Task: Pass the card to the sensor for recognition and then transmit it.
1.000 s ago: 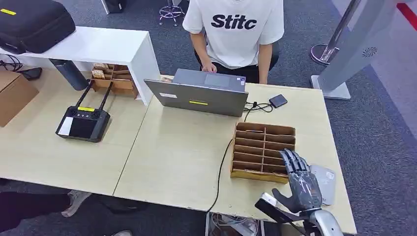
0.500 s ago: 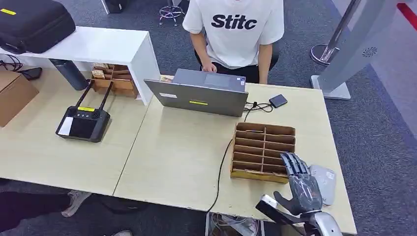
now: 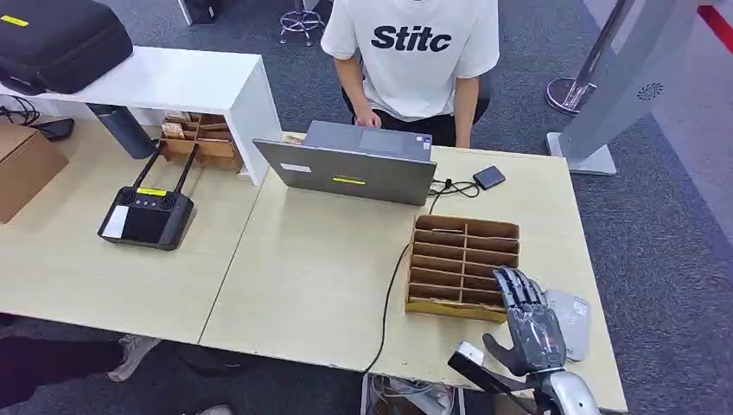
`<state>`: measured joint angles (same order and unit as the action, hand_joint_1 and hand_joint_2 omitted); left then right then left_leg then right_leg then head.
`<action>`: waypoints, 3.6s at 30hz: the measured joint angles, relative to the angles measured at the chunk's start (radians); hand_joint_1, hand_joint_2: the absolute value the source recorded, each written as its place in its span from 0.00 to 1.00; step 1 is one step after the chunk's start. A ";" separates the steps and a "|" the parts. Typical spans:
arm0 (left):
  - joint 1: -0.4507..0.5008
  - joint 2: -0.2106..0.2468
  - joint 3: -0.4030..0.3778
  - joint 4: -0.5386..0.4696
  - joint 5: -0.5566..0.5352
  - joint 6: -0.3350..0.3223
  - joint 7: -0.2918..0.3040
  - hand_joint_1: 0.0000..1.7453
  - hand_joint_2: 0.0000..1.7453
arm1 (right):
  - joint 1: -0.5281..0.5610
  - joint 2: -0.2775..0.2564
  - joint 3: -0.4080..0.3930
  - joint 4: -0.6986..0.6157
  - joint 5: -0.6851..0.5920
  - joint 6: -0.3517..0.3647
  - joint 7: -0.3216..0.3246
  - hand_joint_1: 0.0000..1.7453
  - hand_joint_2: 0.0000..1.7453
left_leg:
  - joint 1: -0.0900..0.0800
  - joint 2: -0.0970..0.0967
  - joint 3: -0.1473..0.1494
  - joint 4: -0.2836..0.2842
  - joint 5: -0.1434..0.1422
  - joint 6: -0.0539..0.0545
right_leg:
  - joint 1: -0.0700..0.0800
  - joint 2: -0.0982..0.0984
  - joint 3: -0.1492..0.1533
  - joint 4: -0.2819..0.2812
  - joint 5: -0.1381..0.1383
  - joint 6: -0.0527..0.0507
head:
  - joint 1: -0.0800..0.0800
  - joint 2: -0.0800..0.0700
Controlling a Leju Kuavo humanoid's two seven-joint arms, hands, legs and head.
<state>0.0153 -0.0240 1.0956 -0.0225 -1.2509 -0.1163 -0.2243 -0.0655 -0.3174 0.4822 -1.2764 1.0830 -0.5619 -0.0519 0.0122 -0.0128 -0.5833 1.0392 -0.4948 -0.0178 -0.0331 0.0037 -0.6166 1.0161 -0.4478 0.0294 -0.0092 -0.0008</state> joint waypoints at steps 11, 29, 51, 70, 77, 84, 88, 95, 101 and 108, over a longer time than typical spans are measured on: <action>0.000 0.001 -0.002 0.000 0.000 0.003 0.000 0.00 1.00 | -0.010 0.000 0.001 0.017 0.024 -0.028 0.008 0.44 1.00 | 0.000 0.000 0.000 0.000 0.000 0.000 | 0.000 0.000 0.000 0.000 0.000 0.000 | 0.000 0.000; 0.000 0.001 -0.004 0.000 0.000 0.003 0.000 0.00 1.00 | -0.018 0.000 0.002 0.017 0.019 -0.026 0.010 0.69 1.00 | 0.000 0.000 0.000 0.000 0.000 0.000 | 0.000 0.000 0.000 0.000 0.000 0.000 | 0.000 0.000; -0.002 0.005 -0.024 0.000 -0.018 -0.013 0.000 0.00 1.00 | -0.049 0.000 -0.016 -0.031 0.018 -0.077 0.004 1.00 1.00 | 0.000 0.000 0.000 0.000 0.000 0.000 | 0.000 0.000 0.000 0.000 0.000 0.000 | 0.000 0.000; -0.007 0.016 -0.024 0.000 -0.037 -0.040 -0.005 0.00 1.00 | -0.128 0.006 -0.130 -0.313 -0.019 -0.129 -0.126 1.00 1.00 | 0.000 0.000 0.000 0.000 0.000 0.000 | 0.000 0.000 0.000 0.000 0.000 0.000 | 0.000 0.000; -0.033 0.021 -0.026 0.000 -0.083 -0.045 0.003 0.00 1.00 | -0.286 0.034 -0.104 -0.319 -0.185 0.024 -0.124 1.00 1.00 | 0.000 0.001 0.000 0.000 0.001 -0.001 | 0.000 0.002 0.000 0.001 0.002 -0.002 | 0.000 0.000; -0.076 0.019 -0.028 0.000 -0.149 -0.038 0.031 0.00 1.00 | -0.556 0.123 -0.001 -0.094 -0.179 0.181 -0.031 1.00 1.00 | 0.001 0.000 0.000 0.000 0.006 -0.003 | 0.000 0.001 0.000 0.002 0.005 -0.002 | 0.000 0.000; -0.079 0.019 -0.028 0.000 -0.159 -0.033 0.032 0.00 1.00 | -0.625 0.154 0.027 0.000 -0.174 0.179 -0.029 1.00 1.00 | 0.001 -0.001 0.000 0.000 0.006 -0.003 | 0.000 0.000 -0.001 0.002 0.005 -0.002 | 0.000 0.000; -0.080 0.019 -0.028 0.000 -0.174 -0.033 0.039 0.00 1.00 | -0.670 0.175 0.053 0.068 -0.174 0.210 0.000 1.00 1.00 | 0.000 -0.001 -0.001 0.000 0.005 -0.003 | 0.000 0.000 -0.001 0.001 0.005 -0.001 | 0.000 0.000; -0.089 0.014 -0.027 0.000 -0.212 -0.037 0.057 0.00 1.00 | -0.723 0.211 0.077 0.151 -0.174 0.246 0.021 1.00 1.00 | 0.001 -0.001 -0.001 0.000 0.006 -0.003 | 0.000 0.000 -0.001 0.001 0.005 -0.002 | 0.000 0.000; -0.090 0.008 -0.021 0.000 -0.230 -0.038 0.066 0.00 1.00 | -0.727 0.225 0.093 0.184 -0.174 0.248 0.021 1.00 1.00 | 0.001 -0.002 -0.001 0.000 0.006 -0.004 | 0.000 -0.001 -0.001 0.001 0.005 -0.002 | 0.000 0.000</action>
<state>-0.0748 -0.0164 1.0742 -0.0225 -1.4809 -0.1545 -0.1583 -0.7925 -0.0919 0.5753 -1.0922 0.9094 -0.3143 -0.0313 0.0127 -0.0151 -0.5846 1.0393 -0.4889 -0.0216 -0.0328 0.0029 -0.6179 1.0175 -0.4432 0.0279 -0.0092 -0.0008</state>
